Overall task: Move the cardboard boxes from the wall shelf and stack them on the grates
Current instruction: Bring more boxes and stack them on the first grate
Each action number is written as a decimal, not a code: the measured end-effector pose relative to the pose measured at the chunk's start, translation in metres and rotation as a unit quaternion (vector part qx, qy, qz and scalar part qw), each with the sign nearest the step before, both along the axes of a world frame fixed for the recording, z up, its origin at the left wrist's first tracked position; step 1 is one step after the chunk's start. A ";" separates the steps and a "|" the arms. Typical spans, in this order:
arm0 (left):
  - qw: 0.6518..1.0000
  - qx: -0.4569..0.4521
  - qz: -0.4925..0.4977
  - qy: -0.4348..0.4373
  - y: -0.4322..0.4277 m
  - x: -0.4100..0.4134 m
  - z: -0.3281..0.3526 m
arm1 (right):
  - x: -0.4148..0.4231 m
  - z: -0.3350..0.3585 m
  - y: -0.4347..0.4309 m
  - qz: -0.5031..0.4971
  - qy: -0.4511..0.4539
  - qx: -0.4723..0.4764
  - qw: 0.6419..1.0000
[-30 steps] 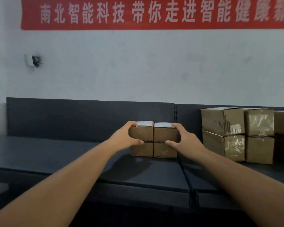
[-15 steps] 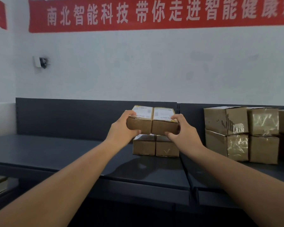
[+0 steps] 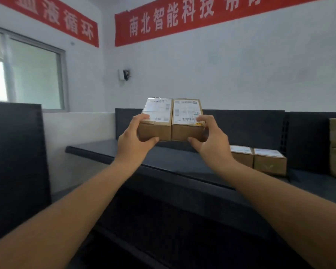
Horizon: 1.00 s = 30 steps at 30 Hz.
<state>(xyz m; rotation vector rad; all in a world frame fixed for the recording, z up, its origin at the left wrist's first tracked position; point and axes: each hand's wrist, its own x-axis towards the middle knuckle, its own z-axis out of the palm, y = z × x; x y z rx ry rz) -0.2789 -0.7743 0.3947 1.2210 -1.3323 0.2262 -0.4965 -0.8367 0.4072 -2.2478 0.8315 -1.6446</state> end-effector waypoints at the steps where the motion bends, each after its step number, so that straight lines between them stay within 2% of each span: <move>1: 1.000 0.002 0.020 0.002 0.015 0.013 -0.003 | 0.017 -0.003 0.006 0.027 -0.006 0.004 1.000; 7: 0.993 0.009 0.114 0.012 0.121 0.093 -0.017 | 0.124 -0.024 0.058 0.153 -0.017 0.036 0.987; 13: 0.970 0.036 0.236 0.035 0.243 0.162 -0.051 | 0.231 -0.063 0.133 0.287 -0.012 0.078 0.955; 22: 0.897 0.074 0.421 0.114 0.442 0.220 -0.134 | 0.348 -0.144 0.255 0.440 0.042 0.114 0.890; 30: 0.830 0.103 0.493 0.238 0.590 0.229 -0.240 | 0.405 -0.235 0.360 0.479 0.113 0.190 0.849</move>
